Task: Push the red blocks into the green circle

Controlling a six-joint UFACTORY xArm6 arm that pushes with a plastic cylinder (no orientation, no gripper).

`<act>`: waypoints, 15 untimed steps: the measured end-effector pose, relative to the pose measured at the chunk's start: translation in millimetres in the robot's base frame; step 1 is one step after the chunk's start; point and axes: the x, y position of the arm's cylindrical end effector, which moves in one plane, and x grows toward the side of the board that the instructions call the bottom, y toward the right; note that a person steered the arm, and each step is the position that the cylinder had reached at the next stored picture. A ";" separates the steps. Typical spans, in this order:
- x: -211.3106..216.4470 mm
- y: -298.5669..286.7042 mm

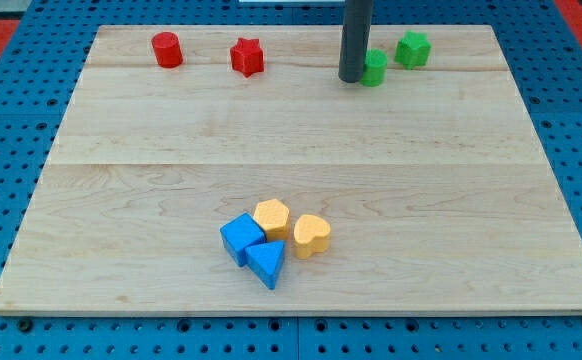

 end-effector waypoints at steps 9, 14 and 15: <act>-38.8 -313.1; -36.0 -148.0; -36.0 -135.3</act>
